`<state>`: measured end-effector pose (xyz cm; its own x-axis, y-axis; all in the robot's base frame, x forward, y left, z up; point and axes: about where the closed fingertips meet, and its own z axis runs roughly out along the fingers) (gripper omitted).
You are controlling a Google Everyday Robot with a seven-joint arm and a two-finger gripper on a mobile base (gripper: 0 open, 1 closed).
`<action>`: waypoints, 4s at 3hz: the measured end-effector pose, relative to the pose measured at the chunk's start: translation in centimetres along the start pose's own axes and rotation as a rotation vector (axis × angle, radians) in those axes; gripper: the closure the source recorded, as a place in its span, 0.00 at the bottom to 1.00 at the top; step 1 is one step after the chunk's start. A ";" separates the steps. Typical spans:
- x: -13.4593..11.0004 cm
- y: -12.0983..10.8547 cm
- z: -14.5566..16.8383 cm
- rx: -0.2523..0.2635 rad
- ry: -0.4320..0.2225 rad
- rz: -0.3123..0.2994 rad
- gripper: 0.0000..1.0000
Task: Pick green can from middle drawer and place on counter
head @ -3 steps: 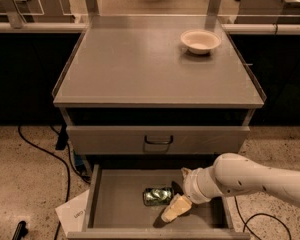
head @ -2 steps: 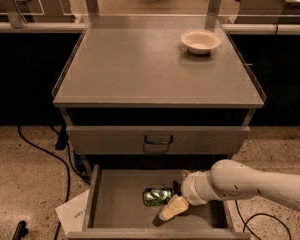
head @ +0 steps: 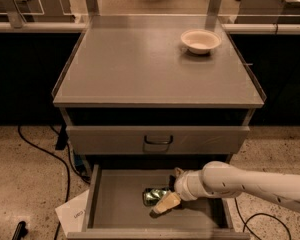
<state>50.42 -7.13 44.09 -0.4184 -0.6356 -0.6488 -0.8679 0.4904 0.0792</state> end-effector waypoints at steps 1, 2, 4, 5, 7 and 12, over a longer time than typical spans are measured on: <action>-0.4 -0.6 2.3 -0.032 -0.010 -0.049 0.00; -0.9 -0.4 4.5 -0.076 -0.016 -0.085 0.00; 0.2 1.2 7.7 -0.167 0.008 -0.090 0.00; 1.2 1.7 8.6 -0.186 0.024 -0.077 0.00; 1.2 1.7 8.6 -0.186 0.024 -0.077 0.42; -3.3 5.0 0.1 0.019 -0.115 -0.072 1.00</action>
Offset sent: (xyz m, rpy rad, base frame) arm 0.0280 0.0487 -0.0423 0.0377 -0.0092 0.1782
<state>47.46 -2.47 46.53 -0.3207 -0.5973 -0.7351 -0.8887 0.4581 0.0155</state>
